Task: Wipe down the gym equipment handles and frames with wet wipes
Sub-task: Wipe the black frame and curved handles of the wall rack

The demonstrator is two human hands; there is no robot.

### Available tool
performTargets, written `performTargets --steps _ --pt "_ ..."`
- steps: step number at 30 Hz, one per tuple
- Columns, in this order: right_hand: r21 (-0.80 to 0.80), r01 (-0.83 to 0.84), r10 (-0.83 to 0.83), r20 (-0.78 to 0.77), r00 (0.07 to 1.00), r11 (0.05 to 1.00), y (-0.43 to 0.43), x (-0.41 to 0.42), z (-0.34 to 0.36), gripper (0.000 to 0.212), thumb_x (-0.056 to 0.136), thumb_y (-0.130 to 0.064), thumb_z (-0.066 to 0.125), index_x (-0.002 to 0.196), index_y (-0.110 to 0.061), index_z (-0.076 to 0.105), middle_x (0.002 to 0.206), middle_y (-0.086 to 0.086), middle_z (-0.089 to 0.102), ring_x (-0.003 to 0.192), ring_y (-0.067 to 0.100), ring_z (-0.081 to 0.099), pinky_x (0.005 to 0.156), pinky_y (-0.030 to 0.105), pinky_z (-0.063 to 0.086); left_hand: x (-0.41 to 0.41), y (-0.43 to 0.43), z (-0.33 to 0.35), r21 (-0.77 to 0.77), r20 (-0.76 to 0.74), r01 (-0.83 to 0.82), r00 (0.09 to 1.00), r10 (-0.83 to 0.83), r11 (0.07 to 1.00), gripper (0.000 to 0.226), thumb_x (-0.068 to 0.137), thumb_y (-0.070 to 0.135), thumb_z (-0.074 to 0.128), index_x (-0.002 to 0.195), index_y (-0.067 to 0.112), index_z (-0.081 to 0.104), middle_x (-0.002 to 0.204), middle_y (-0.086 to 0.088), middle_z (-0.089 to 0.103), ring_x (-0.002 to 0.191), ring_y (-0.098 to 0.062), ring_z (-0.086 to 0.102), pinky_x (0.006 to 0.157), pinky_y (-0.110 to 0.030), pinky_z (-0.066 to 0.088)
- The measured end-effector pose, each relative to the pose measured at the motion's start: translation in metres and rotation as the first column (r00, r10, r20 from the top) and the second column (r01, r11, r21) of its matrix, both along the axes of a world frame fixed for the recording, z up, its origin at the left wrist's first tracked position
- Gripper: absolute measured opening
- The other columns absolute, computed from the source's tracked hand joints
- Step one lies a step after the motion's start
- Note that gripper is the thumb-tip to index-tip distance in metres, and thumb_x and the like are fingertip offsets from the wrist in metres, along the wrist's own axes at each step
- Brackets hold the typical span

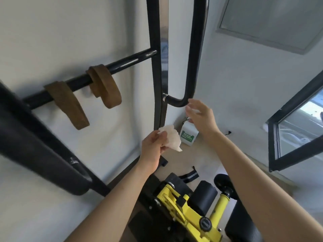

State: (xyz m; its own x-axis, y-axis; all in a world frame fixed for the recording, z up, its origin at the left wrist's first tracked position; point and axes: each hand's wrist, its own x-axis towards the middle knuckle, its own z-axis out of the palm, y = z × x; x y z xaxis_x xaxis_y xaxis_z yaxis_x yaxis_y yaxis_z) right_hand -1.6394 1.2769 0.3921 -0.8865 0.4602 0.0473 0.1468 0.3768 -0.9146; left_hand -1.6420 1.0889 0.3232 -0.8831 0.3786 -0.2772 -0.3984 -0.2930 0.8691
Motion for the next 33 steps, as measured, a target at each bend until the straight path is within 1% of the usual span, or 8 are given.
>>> performTargets --steps 4,7,15,18,21,24,29,33 --pt "0.017 -0.235 0.233 0.086 0.969 0.972 -0.057 0.084 -0.010 0.052 0.089 -0.028 0.076 0.137 -0.030 0.058 0.134 -0.013 0.059 0.104 0.002 0.067 0.091 0.033 0.059 0.044 -0.043 0.003 0.024 0.046 -0.050 0.998 0.049 0.998 0.018 0.098 0.023 0.063 0.111 0.012 0.070 0.114 -0.010 0.072 0.107 -0.026 0.070 0.085 -0.034 0.059" --pt "0.070 -0.304 0.290 0.156 0.944 0.950 -0.101 0.134 -0.026 0.063 0.081 -0.026 0.083 0.136 -0.040 0.056 0.129 -0.015 0.057 0.109 -0.001 0.060 0.087 0.027 0.058 0.085 -0.076 0.000 0.011 0.083 -0.082 0.993 0.081 0.997 0.010 0.098 0.017 0.063 0.103 0.013 0.069 0.102 -0.006 0.076 0.096 -0.021 0.073 0.084 -0.036 0.060" --pt "0.061 -0.452 0.434 0.193 0.880 0.890 -0.224 0.218 -0.080 0.043 0.087 -0.017 0.078 0.127 -0.026 0.065 0.112 -0.014 0.067 0.095 0.001 0.064 0.073 0.015 0.053 0.197 -0.199 -0.036 -0.102 0.102 -0.139 0.984 0.149 0.985 0.009 0.092 0.017 0.071 0.083 0.017 0.071 0.108 -0.016 0.073 0.103 -0.032 0.072 0.087 -0.043 0.060" --pt "0.060 -0.555 0.532 0.218 0.818 0.830 -0.266 0.240 -0.095 0.031 0.091 -0.010 0.073 0.120 -0.019 0.068 0.102 -0.015 0.070 0.092 -0.002 0.065 0.074 0.014 0.053 0.237 -0.256 -0.049 -0.127 0.124 -0.191 0.971 0.206 0.973 0.016 0.081 0.026 0.076 0.088 0.013 0.068 0.109 -0.017 0.073 0.103 -0.032 0.072 0.088 -0.043 0.060" --pt "-0.021 -0.606 0.590 0.256 0.766 0.796 -0.310 0.260 -0.110 0.027 0.093 -0.006 0.067 0.116 -0.020 0.069 0.103 -0.010 0.072 0.095 0.009 0.069 0.081 0.029 0.061 0.275 -0.310 -0.063 -0.177 0.143 -0.275 0.943 0.301 0.945 0.019 0.084 0.018 0.076 0.095 0.012 0.062 0.106 -0.015 0.072 0.098 -0.031 0.073 0.086 -0.044 0.060" --pt "-0.118 -0.612 0.616 0.292 0.732 0.782 -0.358 0.284 -0.116 0.028 0.094 -0.002 0.064 0.115 -0.020 0.069 0.102 -0.005 0.073 0.093 0.014 0.072 0.077 0.040 0.063 0.315 -0.359 -0.069 -0.203 0.145 -0.323 0.924 0.355 0.924 0.023 0.089 0.010 0.073 0.109 0.011 0.062 0.109 -0.015 0.073 0.099 -0.032 0.073 0.088 -0.047 0.060" --pt "-0.149 -0.598 0.611 0.312 0.727 0.787 -0.433 0.326 -0.122 0.019 0.092 -0.006 0.070 0.101 -0.022 0.066 0.091 -0.001 0.073 0.083 0.015 0.073 0.069 0.033 0.063 0.380 -0.423 -0.073 -0.240 0.150 -0.397 0.886 0.438 0.886 0.025 0.089 0.012 0.073 0.114 0.008 0.068 0.107 -0.012 0.075 0.100 -0.031 0.073 0.092 -0.049 0.060" --pt "-0.152 -0.695 0.697 0.345 0.629 0.703 -0.495 0.351 -0.124 0.011 0.089 -0.012 0.074 0.096 -0.015 0.066 0.086 0.002 0.072 0.078 0.014 0.070 0.065 0.025 0.060 0.430 -0.469 -0.076 -0.192 0.170 -0.511 0.823 0.541 0.838 0.030 0.090 0.010 0.071 0.120 0.009 0.067 0.115 -0.013 0.073 0.106 -0.029 0.072 0.093 -0.043 0.059"
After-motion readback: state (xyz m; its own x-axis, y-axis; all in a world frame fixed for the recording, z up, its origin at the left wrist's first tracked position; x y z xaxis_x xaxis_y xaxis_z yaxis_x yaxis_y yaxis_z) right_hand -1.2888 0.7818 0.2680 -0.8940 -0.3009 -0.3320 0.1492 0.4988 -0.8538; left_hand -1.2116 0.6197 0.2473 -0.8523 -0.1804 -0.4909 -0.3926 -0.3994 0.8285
